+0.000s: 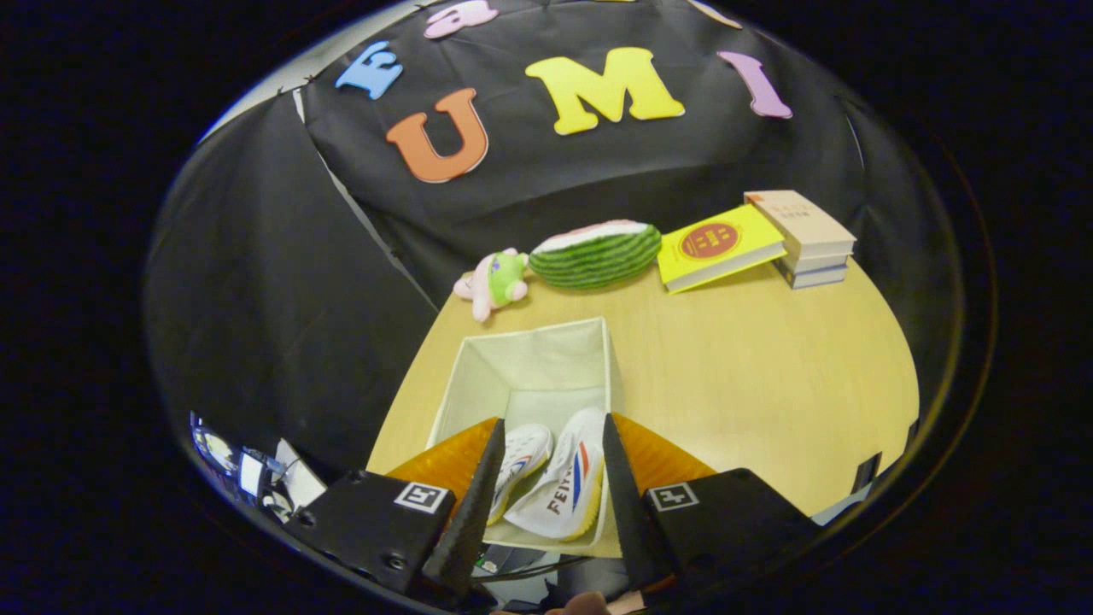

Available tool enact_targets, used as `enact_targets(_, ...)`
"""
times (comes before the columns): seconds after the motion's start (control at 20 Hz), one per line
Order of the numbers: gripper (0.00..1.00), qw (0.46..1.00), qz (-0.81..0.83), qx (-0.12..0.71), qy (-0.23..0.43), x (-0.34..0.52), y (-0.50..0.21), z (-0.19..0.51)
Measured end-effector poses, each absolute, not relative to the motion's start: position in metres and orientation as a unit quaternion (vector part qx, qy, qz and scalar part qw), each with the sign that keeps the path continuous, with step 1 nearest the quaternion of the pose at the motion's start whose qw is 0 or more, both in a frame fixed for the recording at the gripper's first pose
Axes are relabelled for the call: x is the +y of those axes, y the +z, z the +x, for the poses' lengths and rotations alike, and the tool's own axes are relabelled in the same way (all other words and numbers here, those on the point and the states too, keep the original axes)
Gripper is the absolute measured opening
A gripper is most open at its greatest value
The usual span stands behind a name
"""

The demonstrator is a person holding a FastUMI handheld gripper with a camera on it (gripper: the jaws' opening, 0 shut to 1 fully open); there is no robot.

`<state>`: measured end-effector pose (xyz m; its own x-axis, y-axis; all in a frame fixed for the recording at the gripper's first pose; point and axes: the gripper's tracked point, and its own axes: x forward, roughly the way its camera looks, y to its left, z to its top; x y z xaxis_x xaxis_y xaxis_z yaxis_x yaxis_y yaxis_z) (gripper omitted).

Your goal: Open the storage box then place both shoes into the box .Put the left shoe in first, then the right shoe, with the right side of both shoes facing outward in a uniform manner.

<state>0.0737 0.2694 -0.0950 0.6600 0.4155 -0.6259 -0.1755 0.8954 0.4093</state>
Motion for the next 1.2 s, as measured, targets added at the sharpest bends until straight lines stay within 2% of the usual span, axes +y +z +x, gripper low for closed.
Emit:
enact_targets(0.1, 0.79, 0.915, 0.152, 0.336, 0.163, 0.258, -0.085, 0.081)
enact_targets(0.25, 0.8, 0.948, 0.131, 0.25, 0.144, 0.223, -0.065, 0.09)
enact_targets(0.4, 0.92, 0.972, 0.103, 0.177, 0.114, 0.186, -0.04, 0.081)
enact_targets(0.65, 0.97, 0.991, 0.077, 0.072, 0.077, 0.138, 0.002, 0.051)
enact_targets(1.2, 0.97, 0.995, 0.068, 0.014, 0.077, 0.14, 0.008, 0.005)
